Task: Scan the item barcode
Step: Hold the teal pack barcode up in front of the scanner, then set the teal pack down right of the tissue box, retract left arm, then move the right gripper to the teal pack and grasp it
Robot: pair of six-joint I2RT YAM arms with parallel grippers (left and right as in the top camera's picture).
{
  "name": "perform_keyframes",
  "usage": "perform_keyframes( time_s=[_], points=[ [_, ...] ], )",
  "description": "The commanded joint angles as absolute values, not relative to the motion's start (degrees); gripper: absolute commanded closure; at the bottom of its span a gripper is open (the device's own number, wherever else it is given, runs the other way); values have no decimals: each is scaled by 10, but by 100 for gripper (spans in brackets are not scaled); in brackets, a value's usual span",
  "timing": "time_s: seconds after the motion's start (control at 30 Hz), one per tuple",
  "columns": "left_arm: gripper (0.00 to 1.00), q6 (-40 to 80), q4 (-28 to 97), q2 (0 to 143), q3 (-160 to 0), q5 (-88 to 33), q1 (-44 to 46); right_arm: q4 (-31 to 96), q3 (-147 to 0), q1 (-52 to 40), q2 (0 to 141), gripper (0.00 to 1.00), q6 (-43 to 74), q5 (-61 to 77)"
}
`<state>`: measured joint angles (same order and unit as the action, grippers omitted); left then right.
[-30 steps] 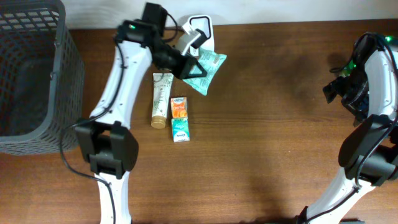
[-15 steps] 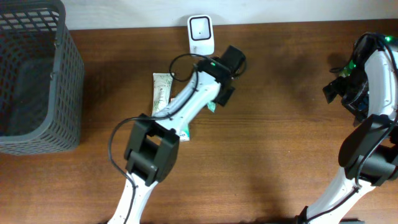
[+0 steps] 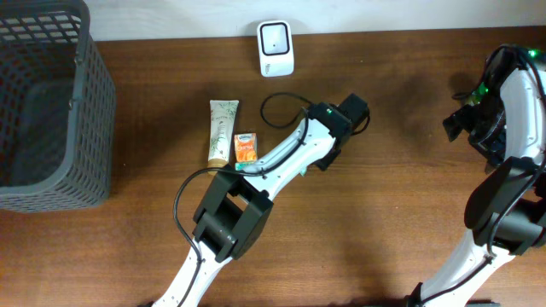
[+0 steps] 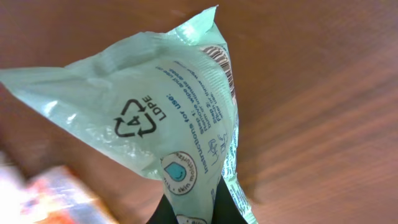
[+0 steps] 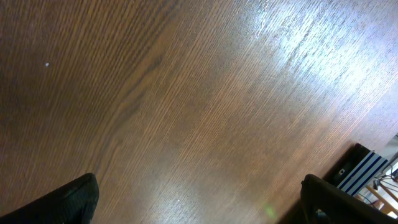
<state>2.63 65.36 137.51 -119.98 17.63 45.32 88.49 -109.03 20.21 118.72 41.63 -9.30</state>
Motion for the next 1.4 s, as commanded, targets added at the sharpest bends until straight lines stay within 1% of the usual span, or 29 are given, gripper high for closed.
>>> perform_keyframes(
  time_s=[0.0, 0.07, 0.1, 0.2, 0.27, 0.3, 0.33, 0.4, 0.43, 0.47, 0.5, 0.53, 0.57, 0.63, 0.73, 0.8, 0.83, 0.87, 0.9, 0.93, 1.17, 1.2, 1.27, 1.37],
  points=[
    [100, 23, 646, 1381, -1225, 455, 451, 887, -1101, 202, 1182, 1, 421, -94],
    [100, 23, 620, 1381, -1225, 545, 445, 887, -1101, 202, 1182, 1, 421, -94],
    [100, 23, 602, 1382, -1225, 543, 440, 887, -1101, 202, 1182, 1, 421, -94],
    [100, 23, 596, 1405, -1222, 484, 429, 887, -1101, 202, 1182, 1, 421, -94],
    [100, 19, 601, 1430, -1221, 492, 432, 887, -1101, 202, 1182, 1, 421, -94],
    [98, 20, 608, 1446, -1221, 493, 435, 887, -1101, 202, 1182, 1, 421, -94],
    [94, 20, 615, 1455, -1221, 491, 437, 887, -1101, 202, 1182, 1, 421, -94],
    [92, 20, 640, 1464, -1221, 469, 454, 887, -1101, 202, 1182, 1, 421, -94],
    [87, 20, 642, 1464, -1221, 440, 463, 887, -1101, 202, 1182, 1, 421, -94],
    [70, 19, 644, 1463, -1221, 386, 478, 887, -1101, 202, 1182, 1, 421, -94],
    [58, 19, 648, 1463, -1221, 349, 488, 887, -1101, 202, 1182, 1, 421, -94],
    [49, 19, 653, 1463, -1221, 320, 496, 887, -1101, 202, 1182, 1, 421, -94],
    [49, 19, 669, 1463, -1229, 280, 507, 887, -1101, 202, 1182, 1, 421, -94],
    [25, 20, 713, 1463, -1267, 211, 508, 887, -1101, 202, 1182, 1, 421, -94],
    [24, 20, 782, 1463, -1374, 112, 487, 887, -1101, 202, 1182, 1, 421, -94],
    [23, 20, 836, 1463, -1482, 63, 462, 887, -1101, 202, 1182, 1, 421, -94],
    [21, 24, 876, 1463, -1564, 60, 438, 887, -1101, 202, 1182, 1, 421, -94],
    [18, 24, 895, 1463, -1605, 60, 421, 887, -1101, 202, 1182, 1, 421, -94],
    [10, 24, 910, 1463, -1636, 60, 405, 887, -1101, 202, 1182, 1, 421, -94],
    [1, 24, 927, 1463, -1685, 60, 367, 887, -1101, 202, 1182, 1, 421, -94],
    [1, 62, 950, 1466, -1706, 60, 179, 887, -1101, 202, 1182, 1, 421, -94],
    [1, 62, 950, 1466, -1706, 60, 167, 884, -1101, 202, 1182, 1, 421, -94],
    [1, 62, 959, 1467, -1706, 59, 132, 835, -1101, 202, 1182, 1, 421, -94],
    [1, 62, 967, 1467, -1706, 59, 104, 811, -1101, 202, 1182, 1, 421, -94]
  ],
)
